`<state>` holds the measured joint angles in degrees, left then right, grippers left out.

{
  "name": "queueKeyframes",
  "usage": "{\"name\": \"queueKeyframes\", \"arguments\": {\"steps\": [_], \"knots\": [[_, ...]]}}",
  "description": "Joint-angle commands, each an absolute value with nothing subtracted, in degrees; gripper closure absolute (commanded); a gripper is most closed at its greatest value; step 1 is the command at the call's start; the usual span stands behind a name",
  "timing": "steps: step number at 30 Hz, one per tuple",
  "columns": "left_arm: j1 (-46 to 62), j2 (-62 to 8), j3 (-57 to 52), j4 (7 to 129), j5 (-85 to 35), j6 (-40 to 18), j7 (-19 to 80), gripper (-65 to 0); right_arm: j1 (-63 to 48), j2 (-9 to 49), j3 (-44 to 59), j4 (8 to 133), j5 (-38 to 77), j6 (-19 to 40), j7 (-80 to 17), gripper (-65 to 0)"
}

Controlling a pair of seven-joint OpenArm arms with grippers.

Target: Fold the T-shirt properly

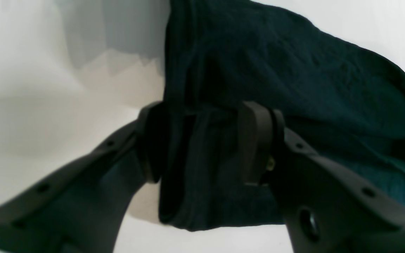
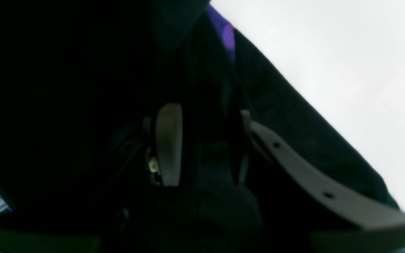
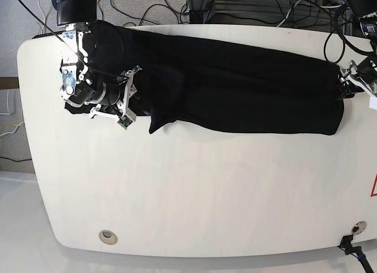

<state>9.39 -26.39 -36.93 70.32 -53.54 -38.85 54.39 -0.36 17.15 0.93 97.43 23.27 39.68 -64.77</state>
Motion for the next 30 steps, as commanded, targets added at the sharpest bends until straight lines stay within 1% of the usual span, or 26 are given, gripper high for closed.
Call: {"name": "queueKeyframes", "arguments": {"steps": [1,6,7,10,16,25,30], "knots": [[9.0,-27.6,-36.7,71.1,-54.4,-39.1,53.4,-28.8,0.6,17.7,1.4,98.6,24.6,40.0,-64.0,-22.3],[8.8,-27.2,-36.7,71.2,-54.3,-39.1,53.2,-28.8,0.5,17.6,1.8,98.8,24.8,40.0,-64.3,-22.6],[8.8,-27.3,-36.7,70.9,-54.2,-38.9,53.6,-30.4,0.7,17.6,1.7,99.3,24.6,40.0,-63.8,-22.0],[8.9,-27.3,-36.7,70.3,-54.2,-39.1,53.1,-30.2,0.8,17.5,1.2,100.3,22.3,39.9,-63.4,-21.8],[8.7,-27.4,-36.7,69.7,-54.0,-38.7,52.7,-30.0,0.9,17.2,0.7,100.2,18.4,36.7,-61.5,-22.0],[8.4,-27.6,-36.7,68.9,-53.7,-38.8,52.3,-30.0,1.0,17.0,0.2,100.1,17.5,36.7,-61.8,-22.0],[8.1,-27.6,-36.7,68.8,-53.8,-39.1,52.2,-29.9,0.9,16.8,-2.4,100.4,17.0,37.1,-62.3,-22.0]]}}
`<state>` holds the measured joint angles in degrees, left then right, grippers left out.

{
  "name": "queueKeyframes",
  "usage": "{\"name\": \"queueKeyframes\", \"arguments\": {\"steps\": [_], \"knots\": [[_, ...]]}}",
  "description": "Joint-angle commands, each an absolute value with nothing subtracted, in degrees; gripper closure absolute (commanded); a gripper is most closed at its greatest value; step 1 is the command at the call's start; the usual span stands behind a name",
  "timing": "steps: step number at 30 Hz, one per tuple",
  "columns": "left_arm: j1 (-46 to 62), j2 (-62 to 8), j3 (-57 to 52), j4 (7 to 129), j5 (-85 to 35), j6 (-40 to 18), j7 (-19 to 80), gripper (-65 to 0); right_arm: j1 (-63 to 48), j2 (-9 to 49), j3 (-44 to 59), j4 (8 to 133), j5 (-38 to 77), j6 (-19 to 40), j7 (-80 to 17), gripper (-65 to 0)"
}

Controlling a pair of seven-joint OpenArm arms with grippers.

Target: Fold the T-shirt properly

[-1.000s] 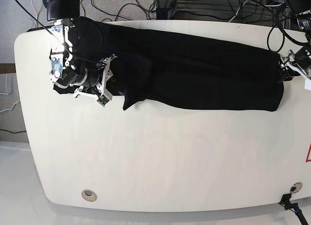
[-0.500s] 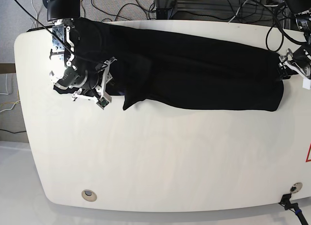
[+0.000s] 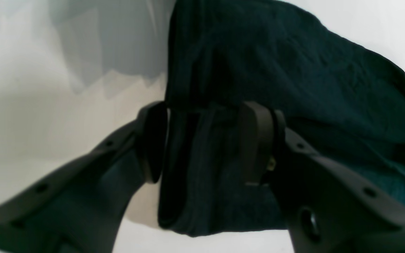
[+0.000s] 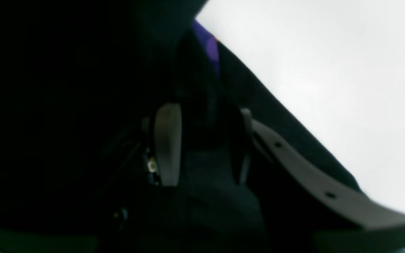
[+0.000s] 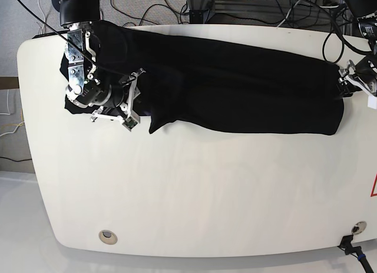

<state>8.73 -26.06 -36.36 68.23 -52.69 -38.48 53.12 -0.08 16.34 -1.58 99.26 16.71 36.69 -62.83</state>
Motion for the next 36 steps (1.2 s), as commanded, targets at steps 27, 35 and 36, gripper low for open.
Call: {"name": "queueKeyframes", "arguments": {"steps": [27,35,36], "knots": [[7.5,-26.5,-36.5,64.5,-58.5,-40.0,59.0,-30.5,0.9,16.7,-5.3,100.0,16.8,37.9,-62.6,-22.1],[6.9,-26.2,-36.2,64.3,-58.3,-40.0,61.6,-16.0,0.7,16.6,-4.9,100.1,16.7,38.0,-62.7,-22.2],[6.9,-26.0,-36.2,63.9,-58.3,-40.0,61.3,-11.6,0.7,16.7,-5.2,100.1,16.7,38.2,-62.9,-22.1]]}}
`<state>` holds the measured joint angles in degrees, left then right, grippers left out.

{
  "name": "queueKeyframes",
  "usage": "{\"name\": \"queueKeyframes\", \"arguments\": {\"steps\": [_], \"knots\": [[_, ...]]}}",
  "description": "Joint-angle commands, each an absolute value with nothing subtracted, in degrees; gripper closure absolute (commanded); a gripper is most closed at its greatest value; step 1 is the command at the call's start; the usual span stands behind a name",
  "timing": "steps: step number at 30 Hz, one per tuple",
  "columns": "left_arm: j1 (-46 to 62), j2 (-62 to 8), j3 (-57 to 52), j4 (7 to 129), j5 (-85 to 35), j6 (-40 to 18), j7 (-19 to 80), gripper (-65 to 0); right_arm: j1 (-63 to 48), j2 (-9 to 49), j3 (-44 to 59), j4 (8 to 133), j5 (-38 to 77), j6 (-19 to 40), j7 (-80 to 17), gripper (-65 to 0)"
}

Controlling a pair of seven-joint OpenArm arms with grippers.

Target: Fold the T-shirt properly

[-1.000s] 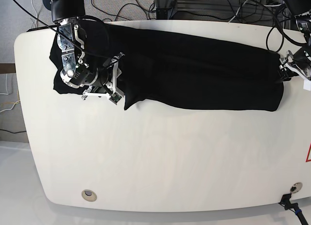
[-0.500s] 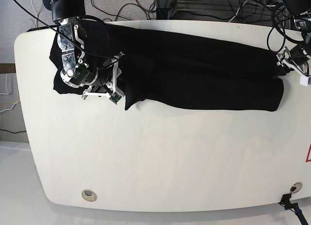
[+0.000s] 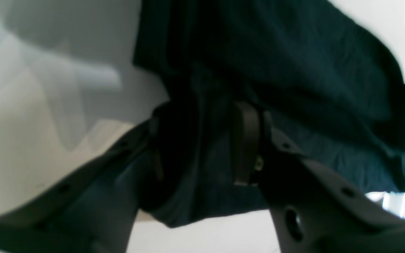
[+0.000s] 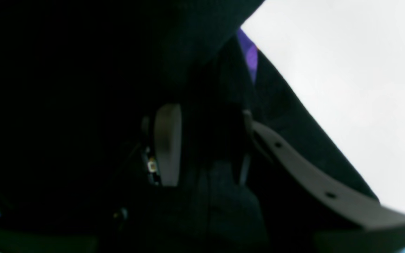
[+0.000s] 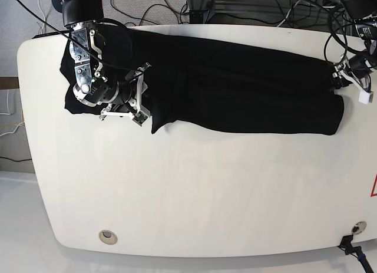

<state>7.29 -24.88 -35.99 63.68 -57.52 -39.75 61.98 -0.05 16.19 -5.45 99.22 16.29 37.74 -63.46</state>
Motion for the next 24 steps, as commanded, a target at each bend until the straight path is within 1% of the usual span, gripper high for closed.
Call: {"name": "queueKeyframes", "arguments": {"steps": [1,4,8,10,12,13,14,24], "knots": [[7.3,-25.6,-36.3,64.1,-56.6,-40.0,62.1,-22.9,0.8,16.7,-4.7,100.1,16.6,38.7,-62.1,-22.4],[6.9,-25.5,-36.1,63.6,-57.3,-40.0,61.7,-23.5,0.7,16.7,-4.7,100.2,16.6,38.6,-62.2,-22.3],[6.6,-25.4,-35.4,63.4,-59.7,-40.0,62.5,-22.6,0.7,16.6,-4.6,99.9,16.5,38.7,-62.0,-22.4],[6.2,-25.4,-35.5,63.0,-61.0,-40.0,64.2,-20.0,0.7,16.7,-4.7,100.1,16.4,38.8,-62.0,-22.4],[5.7,-25.4,-35.6,62.7,-61.7,-40.0,65.6,-12.3,0.8,16.8,-4.7,99.9,16.4,38.8,-61.8,-22.5],[5.5,-25.4,-35.6,62.6,-61.8,-40.0,65.6,-3.3,0.8,16.7,-4.7,100.0,16.5,38.7,-61.8,-22.6],[5.3,-25.4,-35.6,62.4,-61.8,-40.0,65.1,0.0,0.8,16.7,-4.8,99.9,16.5,38.7,-61.8,-22.7],[3.8,-25.8,-36.7,62.2,-59.0,-40.0,61.3,0.0,0.6,16.9,-4.6,100.3,16.5,38.8,-61.6,-22.6]]}}
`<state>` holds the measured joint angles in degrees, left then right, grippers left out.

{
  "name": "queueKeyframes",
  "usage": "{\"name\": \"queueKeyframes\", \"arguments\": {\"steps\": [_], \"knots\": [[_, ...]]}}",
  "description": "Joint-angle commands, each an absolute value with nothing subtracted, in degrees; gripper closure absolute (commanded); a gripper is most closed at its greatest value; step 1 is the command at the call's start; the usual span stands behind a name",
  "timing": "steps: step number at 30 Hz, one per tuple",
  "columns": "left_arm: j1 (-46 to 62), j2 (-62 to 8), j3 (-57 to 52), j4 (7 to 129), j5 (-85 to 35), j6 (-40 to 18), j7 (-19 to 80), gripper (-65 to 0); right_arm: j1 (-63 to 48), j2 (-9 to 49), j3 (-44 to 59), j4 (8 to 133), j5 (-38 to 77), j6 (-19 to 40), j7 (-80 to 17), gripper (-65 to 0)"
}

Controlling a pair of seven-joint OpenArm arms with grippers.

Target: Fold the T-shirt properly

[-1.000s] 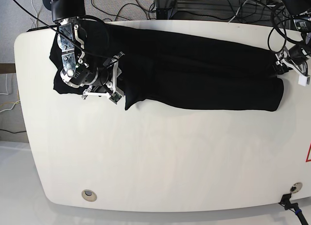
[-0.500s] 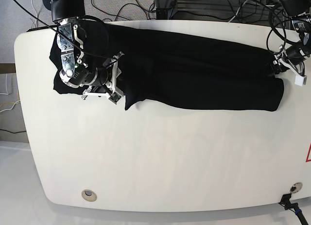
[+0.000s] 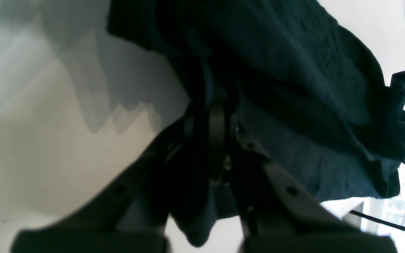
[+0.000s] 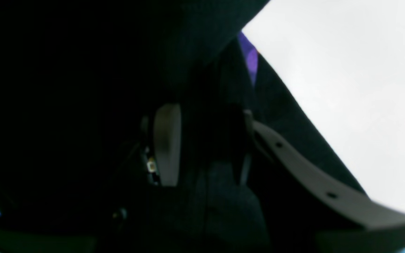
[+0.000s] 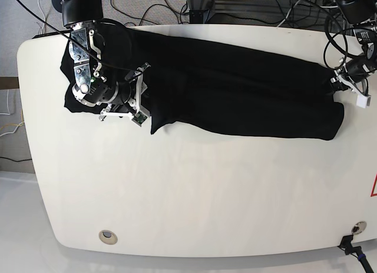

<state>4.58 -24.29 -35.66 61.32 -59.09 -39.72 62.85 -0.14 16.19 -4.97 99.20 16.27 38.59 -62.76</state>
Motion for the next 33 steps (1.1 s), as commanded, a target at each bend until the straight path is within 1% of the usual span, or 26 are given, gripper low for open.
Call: {"name": "queueKeyframes", "arguments": {"steps": [1,6,7,15,19,22,28,31,33], "knots": [[3.6,-25.9,-37.0,62.3,-58.1,-40.0,60.7,0.0,0.6,16.8,-4.6,100.0,16.5,38.7,-61.5,-22.6],[2.9,-26.3,-37.7,62.5,-54.6,-40.0,58.1,0.0,0.6,17.0,-4.5,100.3,16.6,38.5,-61.2,-22.8],[3.7,-25.7,-37.4,61.9,-54.6,-40.0,60.9,0.0,0.7,16.3,-4.4,100.1,16.7,38.9,-61.4,-22.8],[3.2,-26.3,-37.9,61.6,-54.6,-40.0,60.8,0.0,0.9,15.5,0.0,100.3,18.3,39.1,-61.1,-23.0],[2.6,-27.8,-39.3,61.6,-53.9,-40.0,60.7,0.0,1.0,15.6,3.8,101.8,20.0,39.3,-61.5,-22.9],[1.6,-30.7,-41.6,61.6,-53.9,-40.0,62.9,0.0,1.1,15.7,6.3,103.1,21.3,39.2,-61.7,-23.0],[-1.1,-38.7,-44.3,61.0,-59.1,-40.0,69.5,0.0,1.0,15.7,10.5,103.5,22.2,39.2,-61.5,-23.2],[-3.0,-39.7,-43.1,61.6,-64.9,-40.0,74.0,0.0,1.1,15.7,11.4,103.8,22.7,39.1,-60.9,-22.9],[-4.7,-38.6,-42.7,62.9,-68.9,-40.0,76.2,0.0,1.0,15.8,11.2,103.8,22.5,39.2,-60.0,-20.8]]}}
